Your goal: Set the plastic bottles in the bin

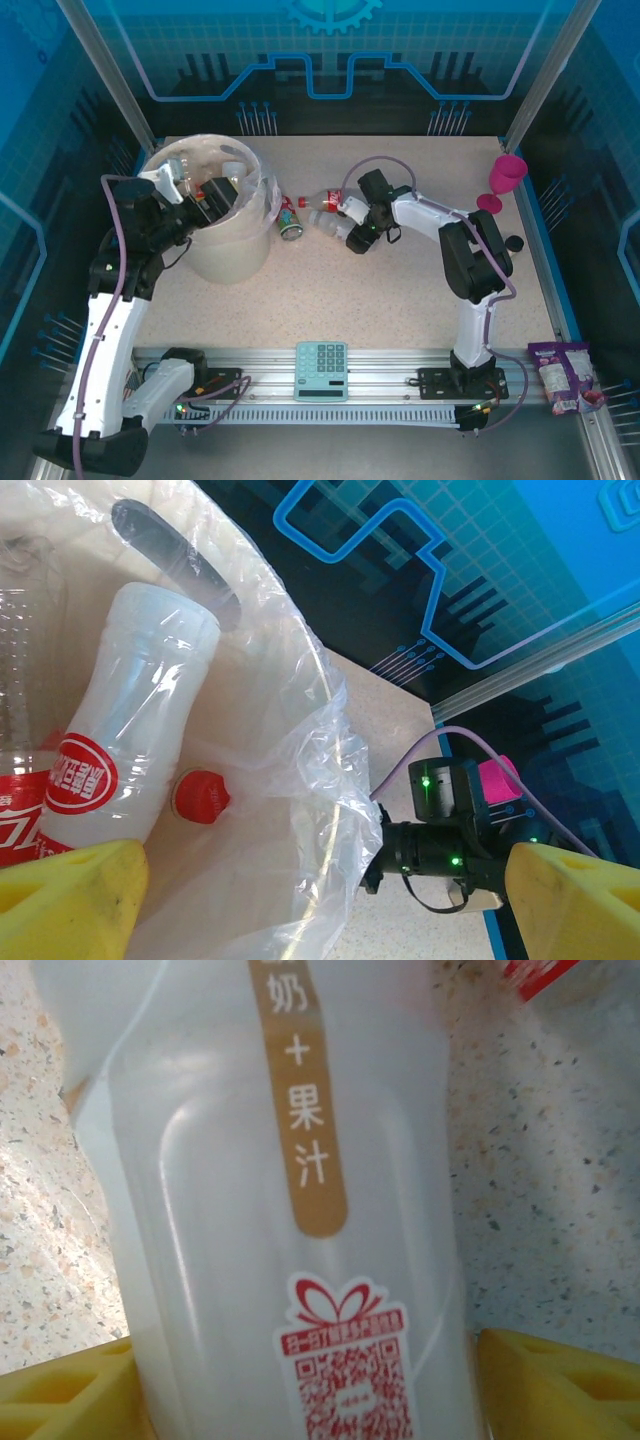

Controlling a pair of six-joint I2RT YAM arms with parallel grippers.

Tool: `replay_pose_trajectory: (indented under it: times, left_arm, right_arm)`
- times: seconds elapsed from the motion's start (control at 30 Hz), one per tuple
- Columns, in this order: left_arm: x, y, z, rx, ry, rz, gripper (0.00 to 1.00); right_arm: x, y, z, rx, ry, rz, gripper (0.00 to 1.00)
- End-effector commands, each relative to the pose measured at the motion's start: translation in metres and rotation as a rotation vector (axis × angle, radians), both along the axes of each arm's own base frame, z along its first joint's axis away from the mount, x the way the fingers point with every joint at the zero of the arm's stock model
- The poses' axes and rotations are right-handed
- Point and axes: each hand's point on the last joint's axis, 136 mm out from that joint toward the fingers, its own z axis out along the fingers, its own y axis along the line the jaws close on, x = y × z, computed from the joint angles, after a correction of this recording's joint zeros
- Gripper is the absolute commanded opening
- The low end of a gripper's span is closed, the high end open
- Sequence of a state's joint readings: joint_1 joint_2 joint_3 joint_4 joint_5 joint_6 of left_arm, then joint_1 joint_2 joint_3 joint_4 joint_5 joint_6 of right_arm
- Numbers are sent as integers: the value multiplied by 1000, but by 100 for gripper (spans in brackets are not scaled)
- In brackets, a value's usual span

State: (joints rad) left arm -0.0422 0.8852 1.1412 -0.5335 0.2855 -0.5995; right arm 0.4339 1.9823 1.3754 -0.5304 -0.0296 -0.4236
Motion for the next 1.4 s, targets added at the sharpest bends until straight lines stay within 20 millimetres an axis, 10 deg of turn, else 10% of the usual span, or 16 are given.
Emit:
replay_pose_trajectory:
  times: [0.0, 0.27, 0.67, 1.03, 1.37]
  left_arm:
    - [0, -7, -5, -33, 17, -23, 93]
    - [-1, -9, 0, -34, 10, -27, 93]
    - [6, -34, 25, -35, -46, -62, 93]
    - [37, -158, 36, 10, -93, -313, 95]
    - [54, -253, -17, 60, 7, -459, 99]
  right_arm:
    - [-20, -2, -15, -15, 63, -13, 74]
    - [-29, -6, -5, -7, 47, -42, 61]
    - [-62, -4, 85, 282, -110, -187, 58]
    - [-93, 4, 160, 748, -262, -347, 55]
    - [-115, 3, 205, 913, -350, -314, 56]
